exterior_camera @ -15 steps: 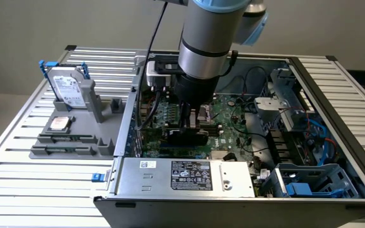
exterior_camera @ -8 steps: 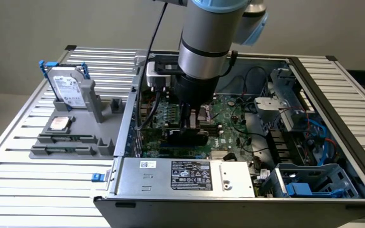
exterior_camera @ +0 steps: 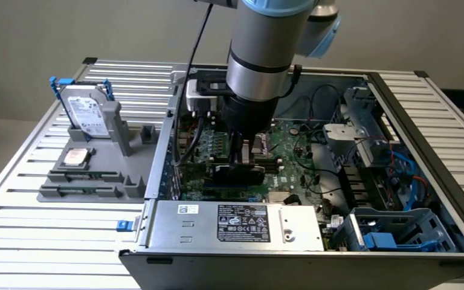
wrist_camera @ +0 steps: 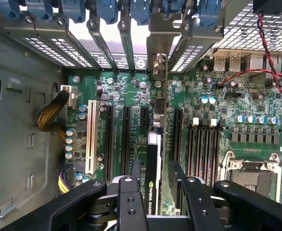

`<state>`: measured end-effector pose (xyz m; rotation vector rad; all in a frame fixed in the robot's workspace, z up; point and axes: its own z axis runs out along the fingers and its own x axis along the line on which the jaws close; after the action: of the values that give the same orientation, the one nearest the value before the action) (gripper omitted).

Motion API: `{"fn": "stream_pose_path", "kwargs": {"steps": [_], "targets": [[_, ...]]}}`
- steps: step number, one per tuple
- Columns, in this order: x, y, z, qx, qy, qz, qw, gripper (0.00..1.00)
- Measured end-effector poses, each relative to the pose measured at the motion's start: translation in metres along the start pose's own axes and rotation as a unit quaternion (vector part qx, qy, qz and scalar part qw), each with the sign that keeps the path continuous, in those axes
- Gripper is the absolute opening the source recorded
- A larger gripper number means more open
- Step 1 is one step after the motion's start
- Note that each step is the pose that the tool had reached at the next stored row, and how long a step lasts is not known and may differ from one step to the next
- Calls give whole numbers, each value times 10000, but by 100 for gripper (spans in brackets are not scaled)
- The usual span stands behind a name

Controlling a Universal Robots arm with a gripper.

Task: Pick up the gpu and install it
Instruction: 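Insert the gpu into the slot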

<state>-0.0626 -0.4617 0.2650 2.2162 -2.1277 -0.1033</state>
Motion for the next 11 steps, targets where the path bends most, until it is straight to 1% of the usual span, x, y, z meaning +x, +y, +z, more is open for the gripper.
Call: {"fn": "stream_pose_path", "kwargs": {"steps": [1,2,3,8,11], "targets": [[0,0,1,5,5,0,10000,35],[0,0,2,10,9,1,10000,28],[0,0,3,14,15,2,10000,26],[0,0,7,41,49,5,10000,26],[0,1,8,51,67,7,10000,26]]}}
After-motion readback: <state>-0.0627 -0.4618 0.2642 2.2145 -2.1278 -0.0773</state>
